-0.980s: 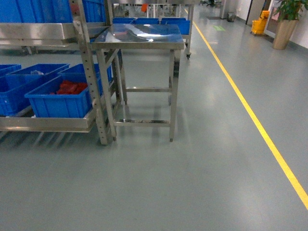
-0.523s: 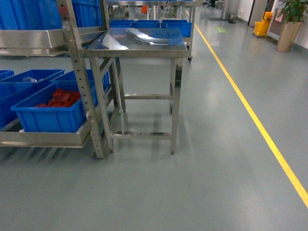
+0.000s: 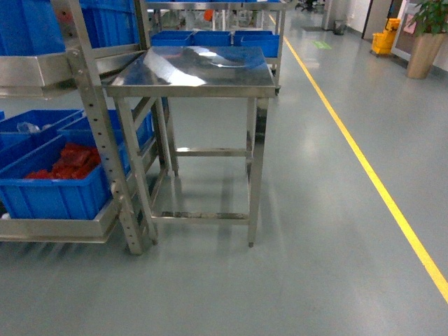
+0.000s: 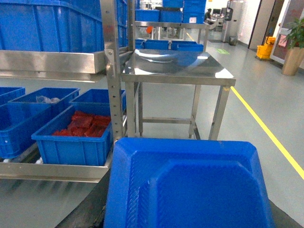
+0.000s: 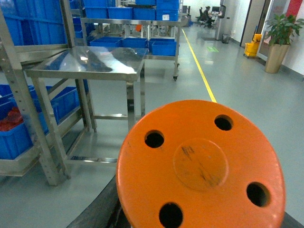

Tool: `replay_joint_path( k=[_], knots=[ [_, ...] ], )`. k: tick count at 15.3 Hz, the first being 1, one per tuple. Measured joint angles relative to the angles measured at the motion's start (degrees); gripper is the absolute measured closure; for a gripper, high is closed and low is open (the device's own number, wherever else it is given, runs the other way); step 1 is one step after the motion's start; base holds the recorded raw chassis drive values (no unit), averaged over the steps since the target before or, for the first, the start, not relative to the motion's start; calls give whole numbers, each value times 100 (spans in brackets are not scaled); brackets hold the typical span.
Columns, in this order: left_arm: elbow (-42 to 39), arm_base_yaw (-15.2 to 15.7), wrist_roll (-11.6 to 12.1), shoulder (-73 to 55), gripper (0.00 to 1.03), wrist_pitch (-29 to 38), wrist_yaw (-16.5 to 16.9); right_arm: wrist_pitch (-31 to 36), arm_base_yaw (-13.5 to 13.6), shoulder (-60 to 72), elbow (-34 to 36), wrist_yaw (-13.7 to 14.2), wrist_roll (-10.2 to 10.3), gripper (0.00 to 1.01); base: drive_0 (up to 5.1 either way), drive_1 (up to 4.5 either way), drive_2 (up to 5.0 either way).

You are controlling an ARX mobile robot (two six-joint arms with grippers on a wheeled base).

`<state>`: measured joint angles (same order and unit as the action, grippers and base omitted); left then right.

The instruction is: Sort blue parts and orange caps into right shelf containers

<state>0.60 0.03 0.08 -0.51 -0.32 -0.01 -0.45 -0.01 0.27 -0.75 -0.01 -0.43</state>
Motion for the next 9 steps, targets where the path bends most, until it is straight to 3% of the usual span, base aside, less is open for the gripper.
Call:
replay_joint_path(
  k=[9],
  knots=[
    [0, 0, -2, 0, 59, -4, 0, 9, 0, 0, 0, 0, 0, 57, -4, 428, -436]
  ],
)
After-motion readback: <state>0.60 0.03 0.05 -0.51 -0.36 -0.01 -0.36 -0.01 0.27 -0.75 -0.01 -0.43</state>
